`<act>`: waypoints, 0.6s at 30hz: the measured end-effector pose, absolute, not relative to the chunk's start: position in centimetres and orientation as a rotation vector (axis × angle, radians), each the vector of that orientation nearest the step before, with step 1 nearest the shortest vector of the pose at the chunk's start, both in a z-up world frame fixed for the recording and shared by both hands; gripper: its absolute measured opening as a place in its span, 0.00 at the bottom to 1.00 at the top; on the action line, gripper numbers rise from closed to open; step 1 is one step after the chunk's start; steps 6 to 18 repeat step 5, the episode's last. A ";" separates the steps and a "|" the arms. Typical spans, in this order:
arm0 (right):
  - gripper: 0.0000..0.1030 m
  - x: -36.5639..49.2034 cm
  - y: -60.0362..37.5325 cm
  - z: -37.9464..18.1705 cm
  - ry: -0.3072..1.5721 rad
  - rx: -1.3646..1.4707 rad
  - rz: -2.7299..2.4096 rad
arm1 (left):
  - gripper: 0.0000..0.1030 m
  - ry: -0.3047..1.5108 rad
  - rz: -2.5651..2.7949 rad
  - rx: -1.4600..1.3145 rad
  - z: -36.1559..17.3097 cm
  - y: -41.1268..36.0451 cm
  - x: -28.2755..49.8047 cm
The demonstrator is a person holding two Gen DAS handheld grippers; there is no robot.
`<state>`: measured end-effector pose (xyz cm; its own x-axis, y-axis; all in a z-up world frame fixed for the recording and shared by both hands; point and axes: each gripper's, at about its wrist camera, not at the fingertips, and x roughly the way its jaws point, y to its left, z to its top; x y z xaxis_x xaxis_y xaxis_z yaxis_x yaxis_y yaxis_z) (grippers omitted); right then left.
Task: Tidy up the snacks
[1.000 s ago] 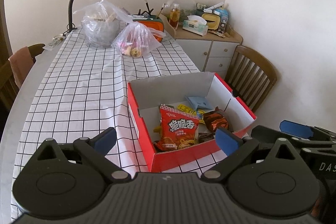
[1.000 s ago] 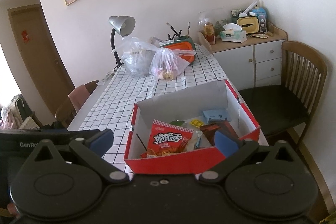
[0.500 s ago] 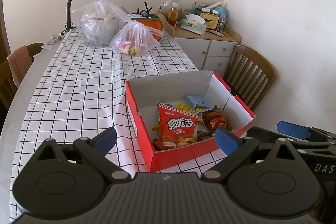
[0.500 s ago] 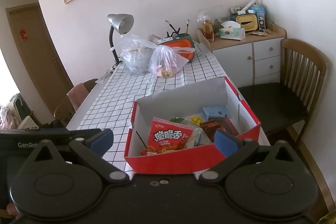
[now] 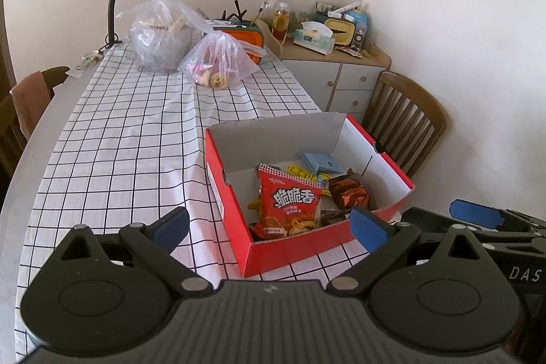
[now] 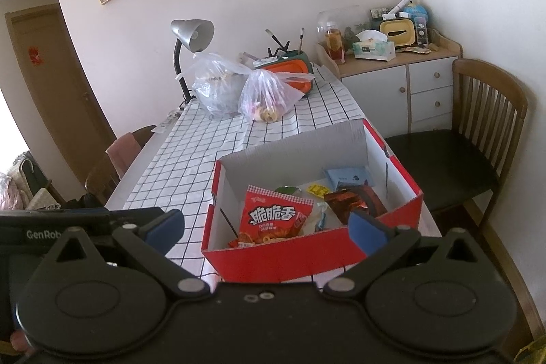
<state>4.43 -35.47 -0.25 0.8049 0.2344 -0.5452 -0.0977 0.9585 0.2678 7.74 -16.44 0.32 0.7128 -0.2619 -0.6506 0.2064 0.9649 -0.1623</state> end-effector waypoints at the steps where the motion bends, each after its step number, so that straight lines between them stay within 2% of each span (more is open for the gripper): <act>1: 1.00 4.4 -35.4 -0.3 0.612 0.232 0.178 | 0.98 0.735 -0.260 -0.081 0.3 -16.4 7.7; 18: 1.00 4.3 -35.3 -0.3 0.615 0.233 0.174 | 0.98 0.736 -0.262 -0.082 0.2 -16.3 7.7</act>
